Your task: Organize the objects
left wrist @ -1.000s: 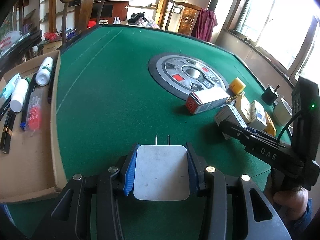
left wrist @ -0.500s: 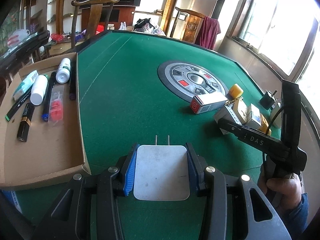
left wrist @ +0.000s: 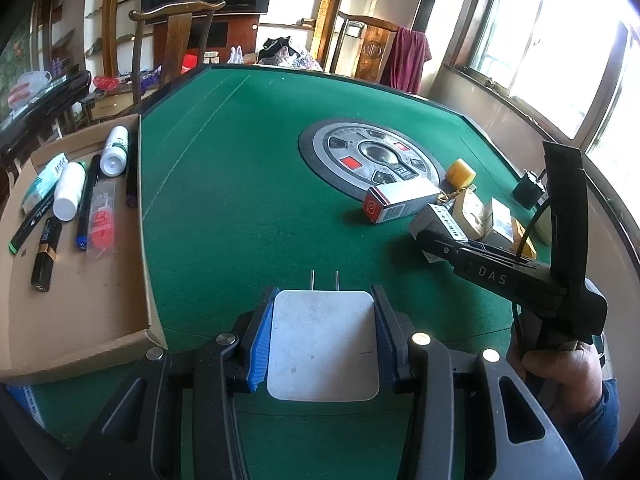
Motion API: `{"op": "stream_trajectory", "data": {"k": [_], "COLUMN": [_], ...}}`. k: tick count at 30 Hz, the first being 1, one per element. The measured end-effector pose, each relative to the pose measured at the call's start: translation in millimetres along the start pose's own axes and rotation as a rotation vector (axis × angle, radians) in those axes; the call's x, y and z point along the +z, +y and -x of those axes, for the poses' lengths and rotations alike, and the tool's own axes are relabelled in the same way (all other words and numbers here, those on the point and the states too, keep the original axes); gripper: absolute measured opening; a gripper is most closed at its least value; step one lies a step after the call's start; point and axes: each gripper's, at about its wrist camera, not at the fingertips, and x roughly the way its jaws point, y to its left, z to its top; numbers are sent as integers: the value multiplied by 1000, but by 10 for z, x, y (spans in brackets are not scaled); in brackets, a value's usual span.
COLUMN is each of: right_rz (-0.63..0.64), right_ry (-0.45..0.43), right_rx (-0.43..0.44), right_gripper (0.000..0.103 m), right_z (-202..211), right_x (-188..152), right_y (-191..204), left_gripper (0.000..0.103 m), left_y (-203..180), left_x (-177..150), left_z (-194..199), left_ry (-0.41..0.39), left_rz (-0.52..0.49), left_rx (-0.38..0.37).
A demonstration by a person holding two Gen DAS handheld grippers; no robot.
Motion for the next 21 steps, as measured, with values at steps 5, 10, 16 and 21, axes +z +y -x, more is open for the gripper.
{"op": "stream_trajectory", "data": {"k": [5, 10, 16, 21], "right_rz": [-2, 2, 6, 4], "right_ry": [0, 1, 1, 0], "right_rx": [3, -2, -10, -7], "right_gripper": [31, 31, 31, 31], "right_z": [-2, -5, -5, -7], "right_x": [1, -1, -4, -1], "right_y": [-6, -2, 3, -3], "left_gripper": [39, 39, 39, 39], "left_y": [33, 104, 211, 228], "left_x": [-15, 3, -29, -2], "left_z": [-26, 56, 47, 41], "left_ry": [15, -13, 0, -11], "left_rz": [10, 20, 29, 47], "left_rx": [-9, -3, 12, 3]}}
